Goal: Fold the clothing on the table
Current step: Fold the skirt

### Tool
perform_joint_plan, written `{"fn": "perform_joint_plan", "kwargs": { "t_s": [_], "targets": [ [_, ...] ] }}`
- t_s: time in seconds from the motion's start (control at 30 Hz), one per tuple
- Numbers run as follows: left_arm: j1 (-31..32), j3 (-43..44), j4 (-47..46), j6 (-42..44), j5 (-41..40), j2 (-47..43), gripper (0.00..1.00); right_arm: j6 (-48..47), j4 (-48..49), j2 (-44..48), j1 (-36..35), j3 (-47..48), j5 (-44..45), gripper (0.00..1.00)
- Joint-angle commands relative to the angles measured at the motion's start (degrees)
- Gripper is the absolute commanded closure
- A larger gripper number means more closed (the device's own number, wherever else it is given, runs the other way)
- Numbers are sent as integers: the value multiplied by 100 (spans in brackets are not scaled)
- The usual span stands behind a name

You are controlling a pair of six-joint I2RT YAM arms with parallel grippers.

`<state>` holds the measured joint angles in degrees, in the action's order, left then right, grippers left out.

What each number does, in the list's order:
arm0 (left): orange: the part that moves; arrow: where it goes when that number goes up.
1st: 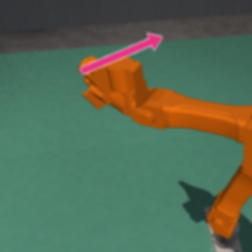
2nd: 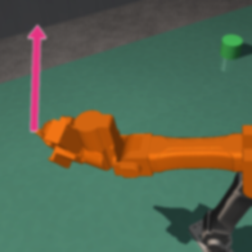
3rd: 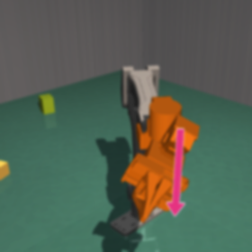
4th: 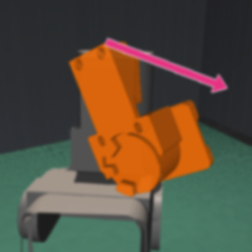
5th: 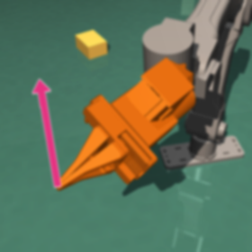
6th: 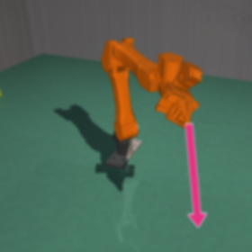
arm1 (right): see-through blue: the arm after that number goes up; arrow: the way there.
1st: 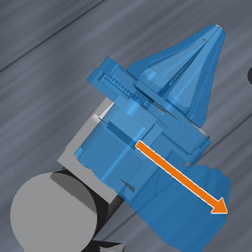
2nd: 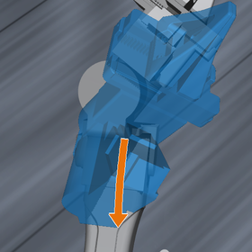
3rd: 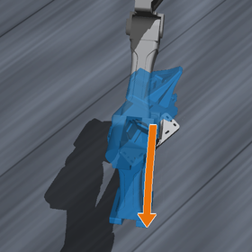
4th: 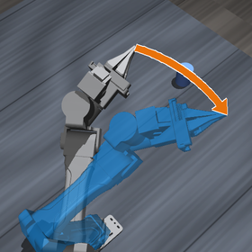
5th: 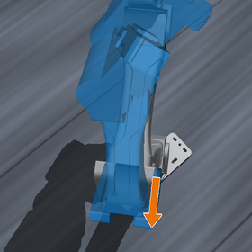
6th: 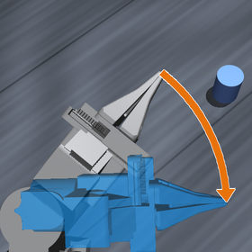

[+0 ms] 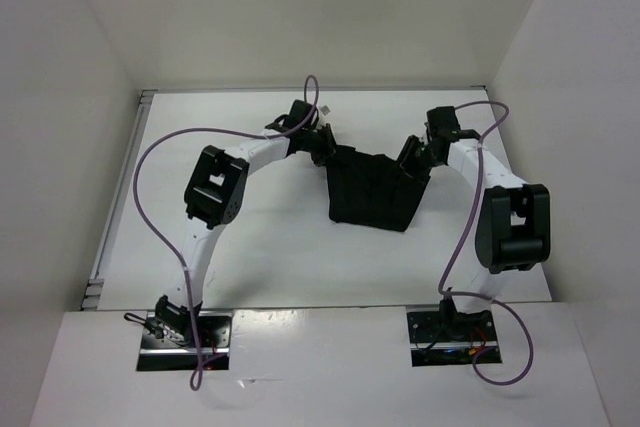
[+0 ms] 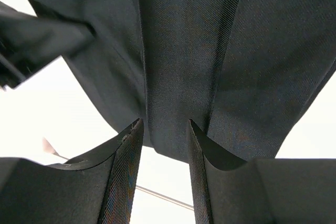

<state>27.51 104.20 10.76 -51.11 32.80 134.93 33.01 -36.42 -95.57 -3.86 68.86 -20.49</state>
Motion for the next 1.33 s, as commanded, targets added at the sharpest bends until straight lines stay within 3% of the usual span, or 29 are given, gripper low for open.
{"fn": "perform_joint_plan", "kwargs": {
  "t_s": [0.0,0.2,0.27,0.37,0.47,0.53,0.73,0.83,1.0,1.3],
  "targets": [
    [-105,590,-277,-40,-54,296,100,-32,276,65,52,-65,-113,56],
    [-105,1146,-277,-171,806,606,99,-32,224,187,52,-66,-175,56],
    [-105,1007,-338,4,720,-6,85,-32,163,511,192,-66,-175,51],
    [-105,708,57,347,203,-1025,47,-102,101,950,463,-66,-279,48],
    [-219,-178,172,558,-446,-2088,25,-225,100,1363,745,-145,-446,45],
    [-219,-1202,172,611,-817,-2836,19,-287,100,1549,799,-399,-526,44],
    [-159,-3571,-302,208,-1205,-4122,18,-208,153,2367,1001,-1093,-632,44],
    [-53,-4486,-444,101,-1354,-4353,18,-77,153,2815,1001,-1401,-351,43],
    [-52,-5014,-382,225,-1478,-4476,18,144,259,3474,1133,-1832,220,41],
    [62,-5006,-374,417,-1653,-4686,18,92,188,3168,1186,-1815,282,38]
  ]
}}
